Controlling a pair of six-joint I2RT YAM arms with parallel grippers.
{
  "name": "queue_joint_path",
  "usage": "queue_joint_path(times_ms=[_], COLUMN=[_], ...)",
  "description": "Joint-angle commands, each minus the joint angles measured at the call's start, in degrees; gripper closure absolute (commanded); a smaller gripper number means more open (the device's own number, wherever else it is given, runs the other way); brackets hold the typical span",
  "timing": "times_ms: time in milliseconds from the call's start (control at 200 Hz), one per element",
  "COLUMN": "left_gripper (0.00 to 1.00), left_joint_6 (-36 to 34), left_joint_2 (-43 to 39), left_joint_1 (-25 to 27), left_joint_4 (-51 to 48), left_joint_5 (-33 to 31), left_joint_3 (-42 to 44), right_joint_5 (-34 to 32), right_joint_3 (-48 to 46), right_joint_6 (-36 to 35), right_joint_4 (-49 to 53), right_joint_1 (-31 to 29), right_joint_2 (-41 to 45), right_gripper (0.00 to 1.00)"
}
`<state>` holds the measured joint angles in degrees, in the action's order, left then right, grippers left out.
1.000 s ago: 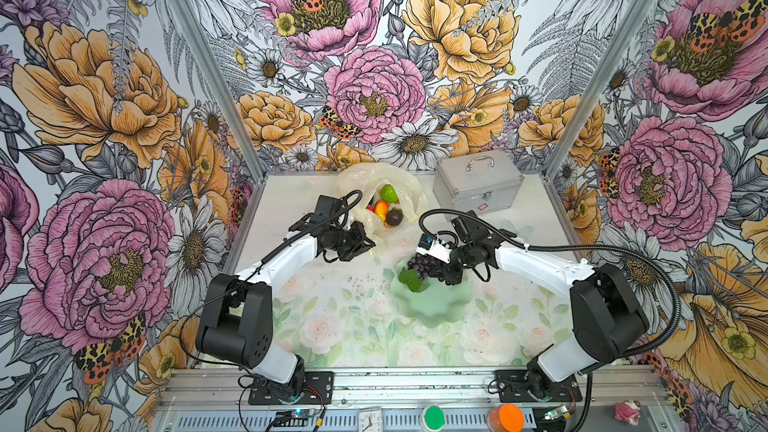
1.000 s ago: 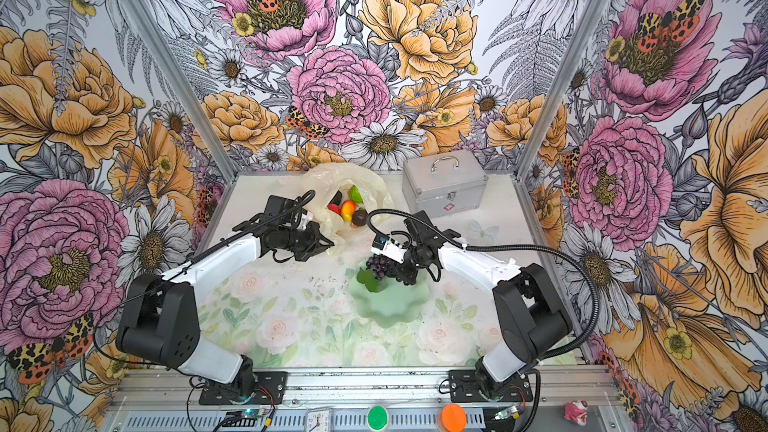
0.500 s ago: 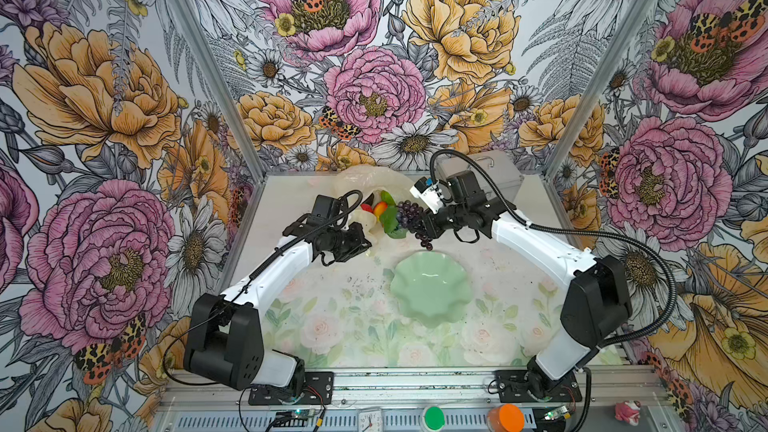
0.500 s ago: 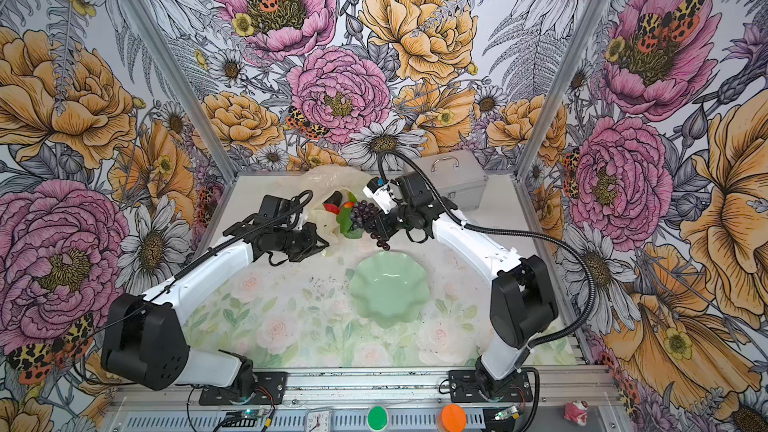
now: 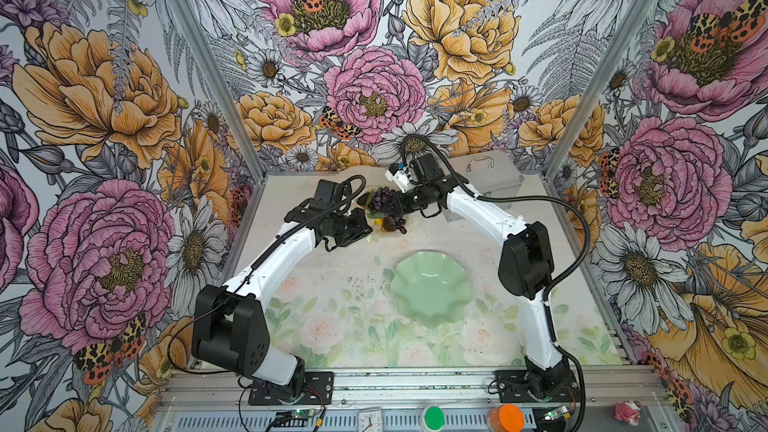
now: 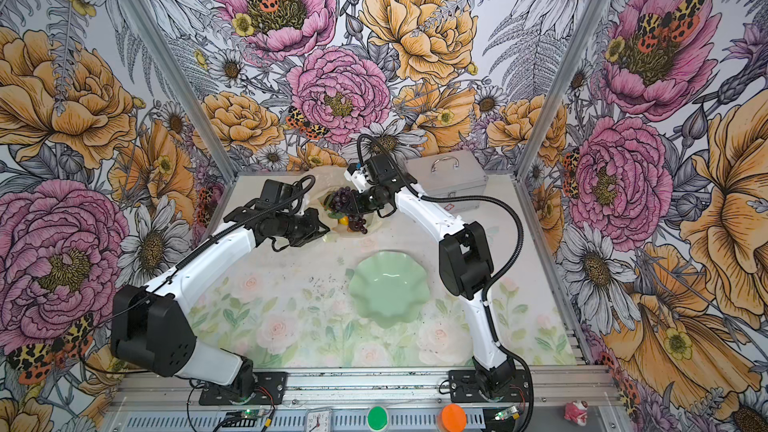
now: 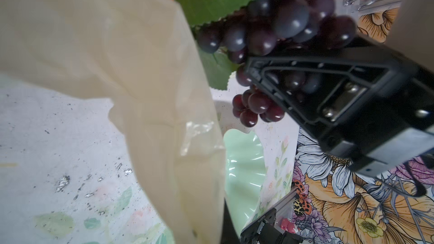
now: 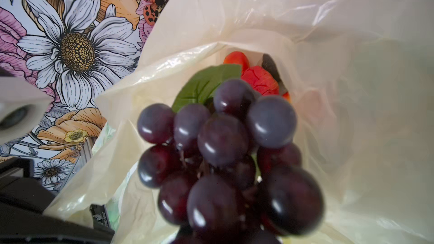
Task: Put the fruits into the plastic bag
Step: 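Lift the dark grapes and carry them into the bag mouth, then open the right gripper to drop the dark grapes into the bag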
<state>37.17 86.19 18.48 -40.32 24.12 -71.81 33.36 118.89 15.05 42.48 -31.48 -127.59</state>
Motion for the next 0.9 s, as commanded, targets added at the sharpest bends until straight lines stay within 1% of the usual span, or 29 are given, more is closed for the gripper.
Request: queue_joint_path(times_ms=[0,65,180,230,265,310,350,375,410,465,505,570,670,790,895], left_gripper=[1.0,1.0,1.0,1.0,1.0,1.0,1.0,1.0,1.0,1.0,1.0,1.0,1.0,1.0,1.0], left_joint_6=[-3.0,-4.8,-8.2,-9.1,-9.5,-9.7,-9.8,-9.8,-9.8,-9.5,-9.2,-8.6,-8.0,-8.0,-8.0], left_joint_2=[1.4,2.4,3.3,3.4,3.2,3.2,3.2,3.2,3.1,3.0,2.9,2.8,2.3,1.8,1.3], left_joint_1=[1.1,2.1,4.0,4.5,4.7,4.7,4.6,4.4,4.1,3.1,2.1,0.1,-3.1,-6.0,-7.1], left_joint_4=[-1.8,-3.3,-5.1,-5.3,-5.2,-5.2,-5.2,-5.2,-5.2,-5.2,-5.2,-5.1,-5.1,-5.1,-5.1], left_joint_5=[-1.4,-1.3,-1.2,-0.8,-0.4,0.2,0.9,1.3,1.9,2.6,3.2,4.1,5.2,6.3,6.2], left_joint_3=[-3.6,-5.5,-7.3,-7.3,-7.2,-6.9,-6.6,-6.4,-6.2,-5.9,-5.8,-5.7,-6.1,-6.5,-6.1], right_joint_5=[0.3,0.7,1.1,-0.1,-1.9,-4.7,-6.8,-8.4,-10.6,-12.4,-13.5,-15.5,-16.9,-16.4,-14.9], right_joint_3=[7.0,12.2,26.5,31.8,35.7,39.6,42.3,43.1,43.4,42.7,42.7,42.7,41.1,35.8,30.9], right_joint_6=[4.2,7.1,14.4,16.9,18.7,20.7,22.2,23.0,24.1,24.3,24.0,22.6,19.0,16.5,15.8], right_joint_4=[2.7,2.7,2.6,2.5,2.5,2.3,1.1,0.2,-1.3,-4.4,-5.8,-6.5,-6.5,-6.4,-6.4], right_joint_1=[-1.1,-0.9,-0.6,-0.6,-0.6,-0.6,-0.6,-0.5,-0.5,-0.6,-0.5,-0.3,0.0,0.5,0.5], right_joint_2=[-4.4,-8.1,-17.9,-21.3,-23.8,-26.3,-28.0,-28.7,-29.2,-29.2,-29.1,-28.0,-24.6,-19.2,-14.2], right_gripper=[0.8,0.8,0.8,0.78,0.76,0.7,0.62,0.55,0.47,0.41,0.34,0.18,0.01,0.01,0.0])
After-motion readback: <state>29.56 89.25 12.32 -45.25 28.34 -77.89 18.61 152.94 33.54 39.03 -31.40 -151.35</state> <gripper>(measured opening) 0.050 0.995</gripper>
